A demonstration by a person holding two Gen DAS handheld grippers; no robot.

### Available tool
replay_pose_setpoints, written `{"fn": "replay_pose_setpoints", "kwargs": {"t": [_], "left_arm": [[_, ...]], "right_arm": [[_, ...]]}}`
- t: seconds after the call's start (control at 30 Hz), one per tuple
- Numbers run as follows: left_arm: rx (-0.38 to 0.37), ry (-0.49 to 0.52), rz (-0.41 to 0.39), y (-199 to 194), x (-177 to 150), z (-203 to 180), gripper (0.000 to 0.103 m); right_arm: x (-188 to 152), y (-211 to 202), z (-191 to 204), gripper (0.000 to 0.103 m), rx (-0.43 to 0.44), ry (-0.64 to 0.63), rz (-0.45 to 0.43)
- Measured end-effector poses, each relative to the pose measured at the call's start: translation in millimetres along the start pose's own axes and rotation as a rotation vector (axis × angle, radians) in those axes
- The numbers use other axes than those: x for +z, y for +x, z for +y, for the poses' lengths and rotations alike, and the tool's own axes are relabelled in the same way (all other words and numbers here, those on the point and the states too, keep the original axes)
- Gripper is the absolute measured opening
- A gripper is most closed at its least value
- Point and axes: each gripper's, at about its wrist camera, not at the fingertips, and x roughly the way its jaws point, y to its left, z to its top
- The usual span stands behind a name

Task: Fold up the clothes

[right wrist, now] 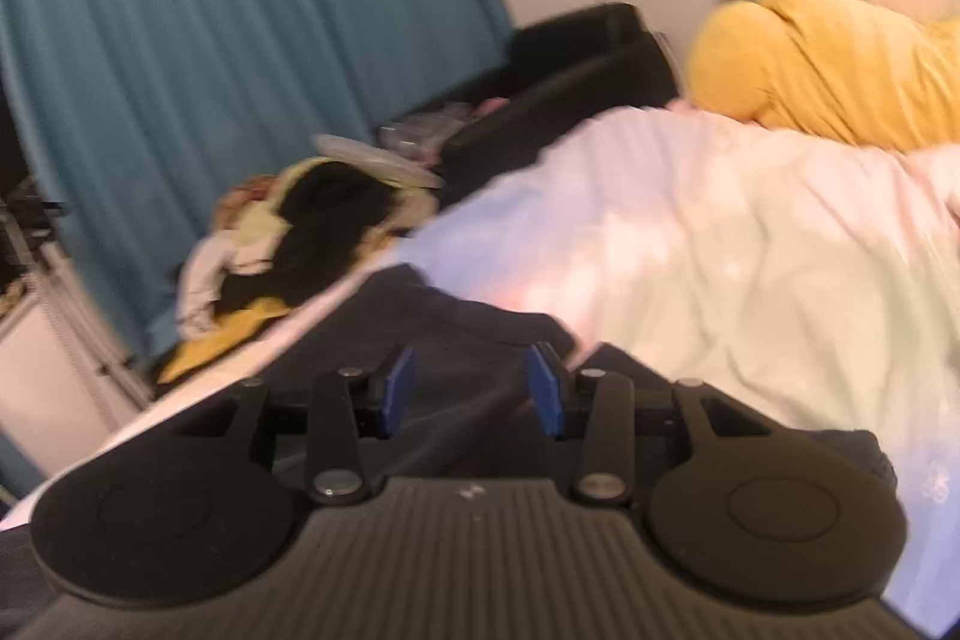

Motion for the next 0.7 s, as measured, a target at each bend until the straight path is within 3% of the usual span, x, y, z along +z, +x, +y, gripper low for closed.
{"fn": "replay_pose_setpoints", "kwargs": {"t": [0.23, 0.4, 0.5, 0.6, 0.7], "left_arm": [[0.018, 0.021, -0.047, -19.5, 2.3, 2.0, 0.089], [0.046, -0.074, -0.058, -34.9, 6.9, 25.7, 0.089], [0.083, -0.227, -0.097, -48.6, 17.7, 61.9, 0.089], [0.141, -0.448, -0.166, -69.3, 26.9, 112.1, 0.089], [0.202, -0.599, -0.182, -82.5, 30.5, 155.2, 0.089]], "right_arm": [[-10.8, -52.7, 32.3, 0.044, 0.164, -0.105, 0.051], [-10.9, -69.5, 37.9, 0.050, 0.193, -0.108, 0.093], [-14.5, -68.9, 36.6, 0.054, 0.159, -0.117, 0.112], [-17.4, -67.8, 21.6, 0.059, 0.119, -0.021, 0.143], [-15.6, -68.5, -0.7, 0.065, 0.072, 0.099, 0.144]]}}
